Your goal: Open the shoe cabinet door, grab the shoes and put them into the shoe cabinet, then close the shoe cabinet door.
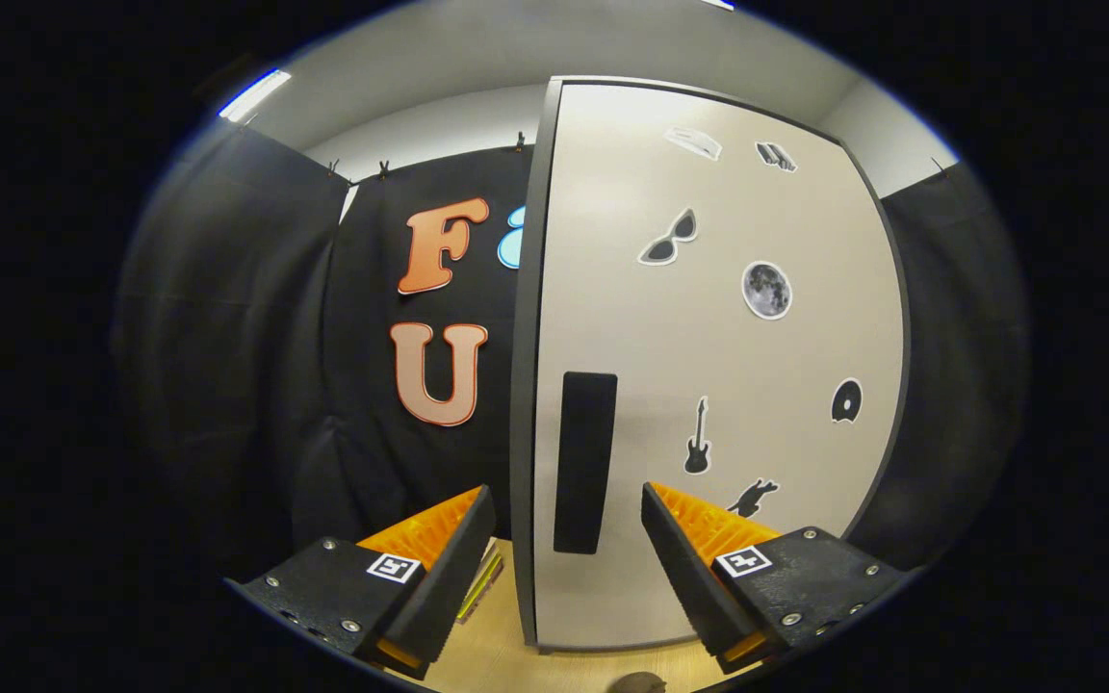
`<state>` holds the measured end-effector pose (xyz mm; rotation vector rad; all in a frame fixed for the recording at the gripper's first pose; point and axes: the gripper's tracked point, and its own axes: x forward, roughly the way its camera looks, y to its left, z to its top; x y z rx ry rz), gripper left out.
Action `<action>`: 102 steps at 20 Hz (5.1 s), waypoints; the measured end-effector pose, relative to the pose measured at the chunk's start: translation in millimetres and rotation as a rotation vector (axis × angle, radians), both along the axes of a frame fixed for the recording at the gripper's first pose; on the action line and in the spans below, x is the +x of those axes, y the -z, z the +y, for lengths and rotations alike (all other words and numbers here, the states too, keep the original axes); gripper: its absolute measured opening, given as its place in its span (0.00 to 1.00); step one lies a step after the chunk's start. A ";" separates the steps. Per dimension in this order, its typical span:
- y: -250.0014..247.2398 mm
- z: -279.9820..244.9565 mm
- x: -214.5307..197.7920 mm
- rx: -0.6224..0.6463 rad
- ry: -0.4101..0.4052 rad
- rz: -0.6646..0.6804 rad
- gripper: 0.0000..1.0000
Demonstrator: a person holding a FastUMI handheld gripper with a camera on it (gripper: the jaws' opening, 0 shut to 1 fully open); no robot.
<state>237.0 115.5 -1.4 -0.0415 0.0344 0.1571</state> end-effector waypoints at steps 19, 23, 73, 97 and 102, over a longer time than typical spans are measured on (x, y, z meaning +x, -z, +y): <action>6.2 -1.2 37.5 0.062 0.072 0.045 0.33; 6.0 -8.6 14.6 0.077 0.074 0.046 0.33; 10.4 -333.7 -216.0 0.099 0.369 0.070 0.32; -5.6 -369.6 -241.9 0.007 0.419 0.062 0.26; -8.9 -363.8 -245.2 -0.002 0.378 0.065 0.27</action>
